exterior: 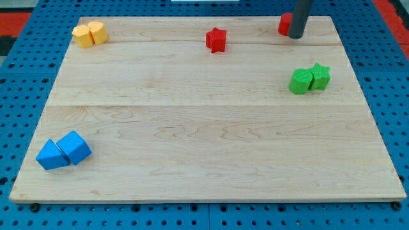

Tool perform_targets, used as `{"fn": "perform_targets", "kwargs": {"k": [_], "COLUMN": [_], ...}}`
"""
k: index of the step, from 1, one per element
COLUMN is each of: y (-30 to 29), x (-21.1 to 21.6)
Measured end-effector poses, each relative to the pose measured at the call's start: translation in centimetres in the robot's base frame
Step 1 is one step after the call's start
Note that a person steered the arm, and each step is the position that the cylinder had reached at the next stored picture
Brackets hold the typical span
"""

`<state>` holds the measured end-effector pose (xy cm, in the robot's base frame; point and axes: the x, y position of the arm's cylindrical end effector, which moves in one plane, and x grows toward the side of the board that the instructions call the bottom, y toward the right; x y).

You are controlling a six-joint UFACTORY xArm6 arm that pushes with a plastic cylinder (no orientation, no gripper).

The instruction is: Move the red star along with the red circle to the top right to the board

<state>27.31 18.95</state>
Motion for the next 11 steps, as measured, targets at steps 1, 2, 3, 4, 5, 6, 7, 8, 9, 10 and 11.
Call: {"fn": "perform_targets", "kwargs": {"k": [1,2,3,4,5,6,7,8,9,10,11], "y": [-4.7,-15.2,-22.7,-21.6,-15.8,-14.4,-12.6,-9.4,-8.5,-6.1,-7.2], "x": [3.9,3.9,-0.5,-2.4,-2.0,1.1,1.6,-2.9,-3.1,-2.5,-2.1]}}
